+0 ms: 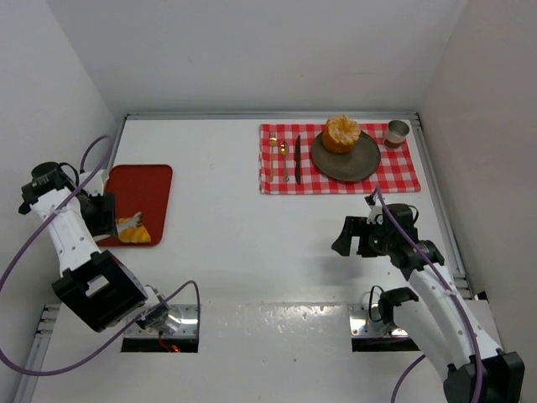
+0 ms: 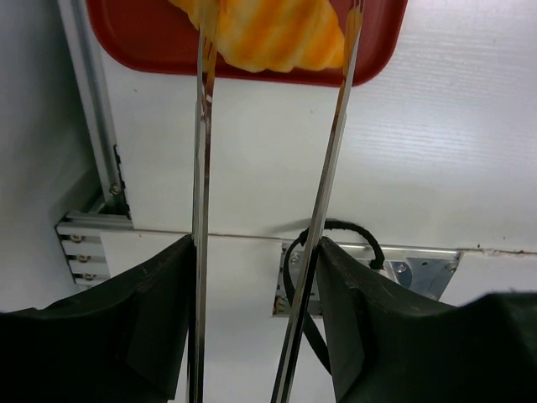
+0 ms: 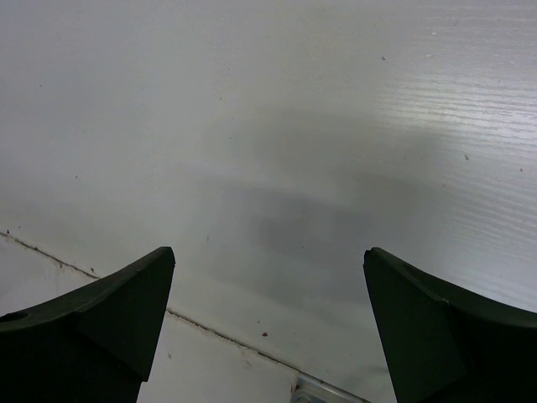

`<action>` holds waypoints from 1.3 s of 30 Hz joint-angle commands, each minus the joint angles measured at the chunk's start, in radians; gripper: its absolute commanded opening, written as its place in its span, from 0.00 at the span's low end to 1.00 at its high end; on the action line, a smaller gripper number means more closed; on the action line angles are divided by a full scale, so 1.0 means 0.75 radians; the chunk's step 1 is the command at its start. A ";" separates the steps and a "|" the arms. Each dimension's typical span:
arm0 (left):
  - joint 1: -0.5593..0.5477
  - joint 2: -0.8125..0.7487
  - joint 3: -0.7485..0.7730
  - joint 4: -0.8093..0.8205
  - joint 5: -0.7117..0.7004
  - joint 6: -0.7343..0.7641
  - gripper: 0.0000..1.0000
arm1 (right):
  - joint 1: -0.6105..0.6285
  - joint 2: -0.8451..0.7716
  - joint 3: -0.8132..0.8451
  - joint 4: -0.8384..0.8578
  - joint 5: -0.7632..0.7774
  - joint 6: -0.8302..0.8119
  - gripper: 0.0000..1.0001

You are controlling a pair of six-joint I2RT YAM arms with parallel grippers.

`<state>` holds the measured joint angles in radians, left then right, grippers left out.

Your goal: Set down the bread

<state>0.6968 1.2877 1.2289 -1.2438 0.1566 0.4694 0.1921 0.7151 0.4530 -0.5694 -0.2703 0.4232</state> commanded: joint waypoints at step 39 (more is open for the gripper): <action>-0.045 0.048 -0.072 0.123 -0.054 -0.039 0.00 | 0.006 -0.004 -0.007 0.009 0.019 -0.008 0.94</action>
<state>0.6708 1.3277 1.1160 -1.1500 0.0860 0.4404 0.1921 0.7193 0.4442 -0.5705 -0.2646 0.4221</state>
